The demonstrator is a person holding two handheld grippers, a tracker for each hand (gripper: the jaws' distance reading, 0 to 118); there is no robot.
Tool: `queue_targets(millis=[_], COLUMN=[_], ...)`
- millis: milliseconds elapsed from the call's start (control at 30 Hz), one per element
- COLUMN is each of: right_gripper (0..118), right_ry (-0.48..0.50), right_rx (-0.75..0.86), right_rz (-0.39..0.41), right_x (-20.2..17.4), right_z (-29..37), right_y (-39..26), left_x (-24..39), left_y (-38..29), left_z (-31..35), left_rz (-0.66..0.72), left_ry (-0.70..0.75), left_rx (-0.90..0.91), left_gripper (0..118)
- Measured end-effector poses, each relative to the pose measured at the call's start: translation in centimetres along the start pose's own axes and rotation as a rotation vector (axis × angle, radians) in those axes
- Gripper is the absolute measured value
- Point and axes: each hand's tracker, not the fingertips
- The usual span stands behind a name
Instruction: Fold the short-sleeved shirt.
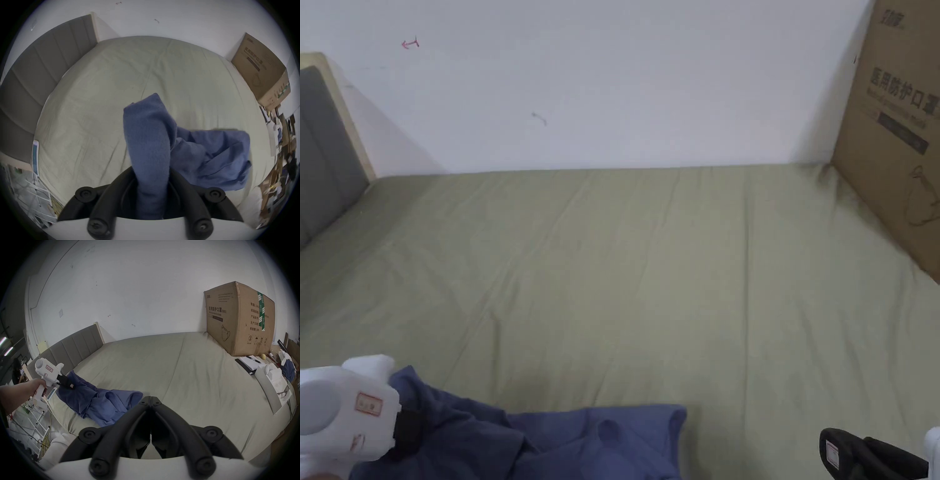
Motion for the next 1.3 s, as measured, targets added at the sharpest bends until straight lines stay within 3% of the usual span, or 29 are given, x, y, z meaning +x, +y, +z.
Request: queue_targets(millis=[100, 233, 267, 333, 367, 467, 633, 700, 733, 767, 833, 933, 1100, 1233, 1300], right_gripper=[0, 0, 0, 0, 0, 0, 0, 0, 0, 0, 0, 0, 0, 0, 0], right_ry=[-0.009, -0.025, -0.032, -0.039, -0.043, -0.055, -0.048, -0.041, -0.039, -0.036, -0.026, -0.019, -0.022, -0.033, -0.035], right_rx=[0.005, 0.018, 0.019, 0.014, 0.012, 0.012, 0.020, 0.019, 0.018, 0.016, 0.011, 0.000, -0.023, -0.031, -0.031], right_rz=[-0.002, -0.043, -0.052, -0.059, -0.061, -0.059, -0.064, -0.065, -0.065, -0.067, -0.071, -0.071, -0.061, -0.063, -0.065], right_x=[0.9, 2.3, 2.6, 3.2, 3.4, 3.8, 4.1, 4.0, 3.9, 3.8, 3.6, 3.3, 3.1, 3.0, 2.8], right_z=[0.7, 2.1, 2.4, 2.7, 2.8, 3.1, 2.9, 2.6, 2.5, 2.4, 2.2, 2.0, 1.9, 1.8, 1.9], right_y=[-0.4, -0.6, -0.7, -0.7, -0.8, -0.7, -0.6, -0.8, -0.9, -1.0, -1.2, -1.5, -1.6, -1.5, -1.5], left_x=[4.1, 13.4, 16.0, 19.8, 20.8, 21.7, 17.4, 15.6, 14.8, 14.3, 14.1, 15.3, 21.5, 26.9, 28.4], left_y=[0.0, 0.4, 0.3, 0.0, -0.3, 0.3, 0.8, 0.6, 0.1, -0.4, -1.2, -2.3, -3.9, -5.3, -5.8], left_z=[0.6, -1.9, -2.9, -4.1, -4.6, -3.3, 0.0, 0.5, 0.5, 0.3, -0.8, -3.1, -7.7, -9.4, -9.0], left_rz=[0.111, 0.015, 0.011, 0.061, 0.083, 0.076, -0.079, -0.125, -0.139, -0.131, -0.105, -0.081, -0.182, -0.317, -0.321], left_ry=[-0.191, -0.344, -0.405, -0.560, -0.625, -0.672, -0.446, -0.373, -0.361, -0.366, -0.353, -0.434, -0.494, -0.423, -0.447], left_rx=[-0.027, -0.095, -0.124, -0.228, -0.249, -0.163, -0.044, -0.018, 0.003, 0.017, 0.010, -0.043, -0.145, -0.201, -0.206], left_gripper=[5, 8, 25, 88, 114, 116, 116, 114, 107, 75, 0, 0, 0, 0, 0])
